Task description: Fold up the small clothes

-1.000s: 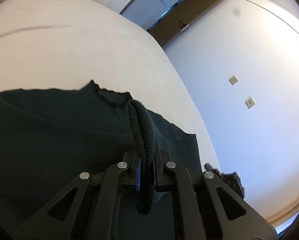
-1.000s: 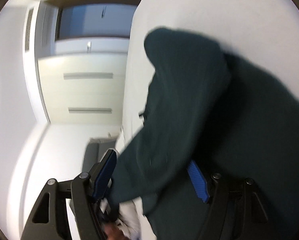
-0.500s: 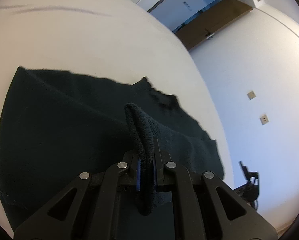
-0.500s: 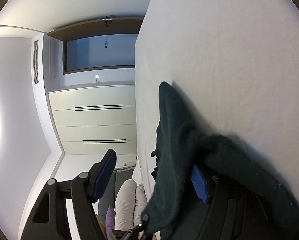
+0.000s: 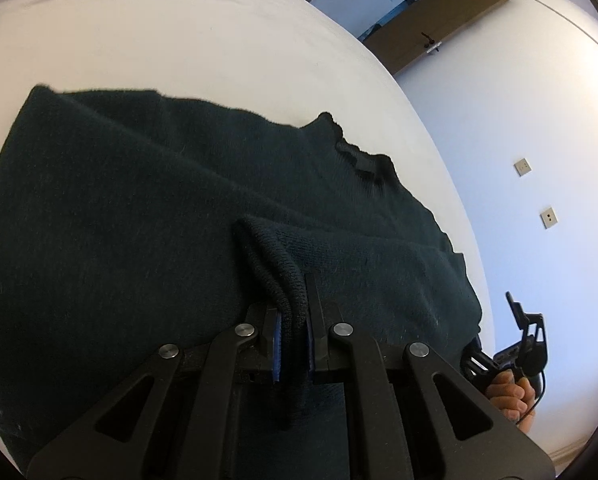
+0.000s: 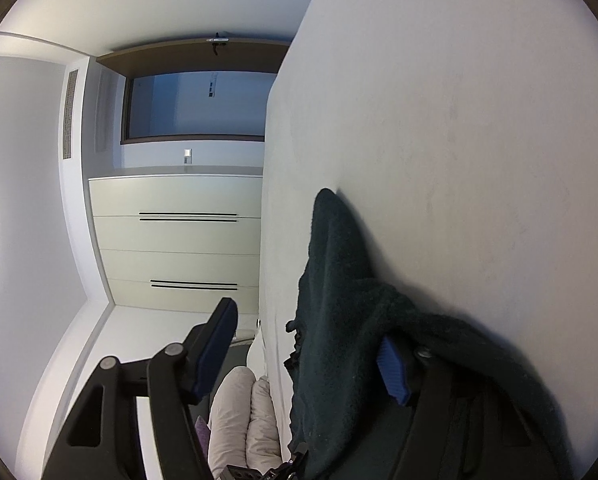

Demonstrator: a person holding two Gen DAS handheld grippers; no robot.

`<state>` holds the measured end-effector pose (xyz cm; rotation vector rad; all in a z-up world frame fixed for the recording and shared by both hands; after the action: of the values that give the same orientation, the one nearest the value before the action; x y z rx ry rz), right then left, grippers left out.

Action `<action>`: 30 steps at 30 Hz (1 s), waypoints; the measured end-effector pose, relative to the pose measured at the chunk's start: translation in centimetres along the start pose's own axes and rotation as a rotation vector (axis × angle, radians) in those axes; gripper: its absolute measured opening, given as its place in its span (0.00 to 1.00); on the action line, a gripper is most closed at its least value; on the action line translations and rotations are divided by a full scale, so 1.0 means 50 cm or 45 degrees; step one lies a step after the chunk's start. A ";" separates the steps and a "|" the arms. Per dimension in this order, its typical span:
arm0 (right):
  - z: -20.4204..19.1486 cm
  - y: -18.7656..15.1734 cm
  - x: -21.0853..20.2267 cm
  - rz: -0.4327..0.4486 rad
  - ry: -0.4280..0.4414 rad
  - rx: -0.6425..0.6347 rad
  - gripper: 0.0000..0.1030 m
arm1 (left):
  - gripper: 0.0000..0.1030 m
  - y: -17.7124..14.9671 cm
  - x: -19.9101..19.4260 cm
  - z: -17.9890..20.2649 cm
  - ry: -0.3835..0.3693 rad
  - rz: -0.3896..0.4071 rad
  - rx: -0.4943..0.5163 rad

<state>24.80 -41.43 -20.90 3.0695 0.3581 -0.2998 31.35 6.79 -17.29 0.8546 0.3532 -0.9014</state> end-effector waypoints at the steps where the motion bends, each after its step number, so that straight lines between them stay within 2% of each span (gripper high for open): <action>1: 0.003 0.001 0.000 -0.002 -0.001 0.005 0.60 | 0.09 -0.003 -0.002 -0.005 -0.008 -0.001 -0.010; 5: -0.002 -0.003 0.002 -0.039 -0.019 -0.035 0.58 | 0.10 -0.002 -0.017 -0.010 -0.017 -0.027 -0.037; 8: -0.011 -0.004 -0.016 -0.068 -0.041 -0.053 0.60 | 0.12 0.004 -0.038 -0.016 0.011 -0.041 -0.019; 11: -0.011 -0.006 -0.055 -0.081 -0.040 -0.030 0.66 | 0.12 0.017 -0.069 -0.033 0.087 -0.012 -0.032; 12: -0.014 -0.009 -0.068 -0.082 -0.042 -0.034 0.68 | 0.12 0.022 -0.082 -0.037 0.143 0.006 -0.024; 13: -0.024 -0.016 -0.087 -0.085 -0.049 -0.060 0.69 | 0.12 0.029 -0.099 -0.038 0.229 0.039 0.005; 15: -0.043 -0.027 -0.114 -0.086 -0.062 -0.112 0.71 | 0.12 0.034 -0.128 -0.021 0.307 0.109 0.064; 17: -0.075 -0.035 -0.127 -0.094 -0.022 -0.162 0.71 | 0.12 0.031 -0.138 0.022 0.288 0.156 0.152; 18: -0.091 -0.037 -0.126 -0.102 -0.001 -0.185 0.71 | 0.12 0.022 -0.133 0.065 0.261 0.164 0.251; 21: -0.160 -0.052 -0.086 -0.167 0.106 -0.294 0.71 | 0.12 -0.011 -0.091 0.148 0.250 0.145 0.466; 23: -0.183 -0.069 -0.021 -0.299 0.150 -0.331 0.69 | 0.12 -0.031 -0.041 0.171 0.279 0.101 0.545; 24: -0.181 -0.078 0.017 -0.351 0.137 -0.338 0.66 | 0.12 -0.037 -0.017 0.168 0.297 0.078 0.544; 26: -0.159 -0.088 0.080 -0.406 0.055 -0.327 0.66 | 0.12 -0.049 0.029 0.142 0.348 0.043 0.533; 28: -0.125 -0.096 0.142 -0.502 0.047 -0.298 0.61 | 0.12 -0.057 0.037 0.121 0.267 0.114 0.509; 29: -0.102 -0.094 0.162 -0.495 -0.028 -0.319 0.60 | 0.12 -0.056 0.035 0.108 0.225 0.117 0.465; 30: -0.082 -0.089 0.176 -0.491 -0.076 -0.329 0.46 | 0.12 -0.050 0.033 0.096 0.170 0.111 0.409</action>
<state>32.94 -34.88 -18.66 2.7153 0.9090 -0.3257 29.99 1.38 -16.50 1.2214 0.2879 -0.8336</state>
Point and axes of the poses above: each gripper's, at about its wrist camera, not at the fingertips, and x roughly the way its jaws point, z to its right, y to its top, the point moved 2 cm from there along x, roughly the way its jaws point, and after that the axes turned 8 degrees about z, right-handed, at the moved point
